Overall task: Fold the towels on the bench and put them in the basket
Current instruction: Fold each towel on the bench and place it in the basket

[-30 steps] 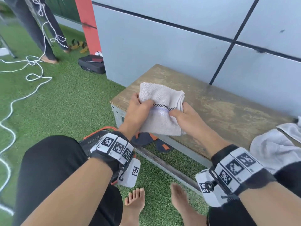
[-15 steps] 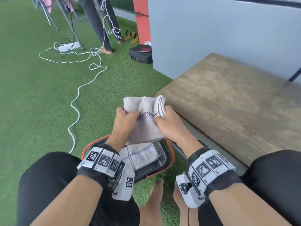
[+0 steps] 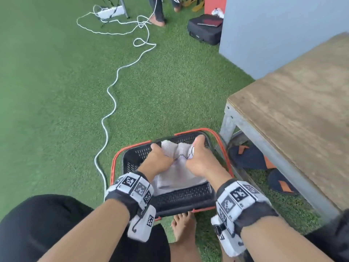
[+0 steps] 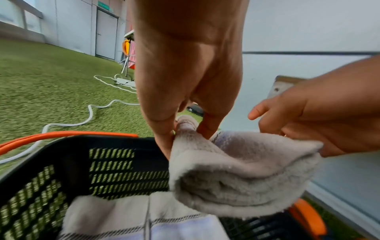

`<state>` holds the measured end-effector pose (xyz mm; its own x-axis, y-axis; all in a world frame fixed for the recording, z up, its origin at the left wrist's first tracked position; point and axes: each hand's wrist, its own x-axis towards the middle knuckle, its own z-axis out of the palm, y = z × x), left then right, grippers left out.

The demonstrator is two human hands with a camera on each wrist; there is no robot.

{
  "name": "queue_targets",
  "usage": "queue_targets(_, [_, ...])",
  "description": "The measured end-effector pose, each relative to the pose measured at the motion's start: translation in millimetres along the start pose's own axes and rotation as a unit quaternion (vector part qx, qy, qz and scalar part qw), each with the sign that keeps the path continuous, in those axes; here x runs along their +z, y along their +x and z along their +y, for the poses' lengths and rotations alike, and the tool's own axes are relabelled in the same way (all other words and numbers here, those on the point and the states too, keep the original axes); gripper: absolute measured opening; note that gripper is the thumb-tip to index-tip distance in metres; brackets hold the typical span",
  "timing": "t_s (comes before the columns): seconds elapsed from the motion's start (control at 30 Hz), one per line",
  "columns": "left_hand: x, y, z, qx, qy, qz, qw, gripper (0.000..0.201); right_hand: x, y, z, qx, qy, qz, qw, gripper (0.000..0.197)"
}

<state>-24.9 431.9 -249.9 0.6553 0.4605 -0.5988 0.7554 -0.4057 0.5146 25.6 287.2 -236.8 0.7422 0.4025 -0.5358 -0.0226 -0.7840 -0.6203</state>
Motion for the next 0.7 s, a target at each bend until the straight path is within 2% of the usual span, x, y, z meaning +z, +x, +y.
queue_targets(0.03, [0,5,-7,-0.003,-0.002,-0.002,1.000,0.072,5,7,-3,-0.004,-0.013,-0.023,1.000,0.043])
queue_targets(0.13, [2,22,-35,-0.015,0.013,0.016,1.000,0.037,25,29,-12,-0.011,-0.025,-0.063,0.998,0.008])
queue_targets(0.23, [4,41,-68,-0.049,0.027,0.025,0.998,0.015,56,50,-14,-0.010,-0.026,-0.095,0.995,0.015])
queue_targets(0.47, [6,71,-115,-0.111,-0.002,0.053,0.992,0.038,99,82,0,0.020,-0.004,-0.160,0.987,0.032])
queue_targets(0.63, [13,96,-132,-0.130,-0.010,0.016,0.991,0.055,111,100,13,0.062,-0.077,-0.209,0.973,0.013])
queue_targets(0.7, [17,100,-135,-0.131,-0.013,0.003,0.991,0.055,113,101,20,0.080,-0.105,-0.239,0.962,0.029])
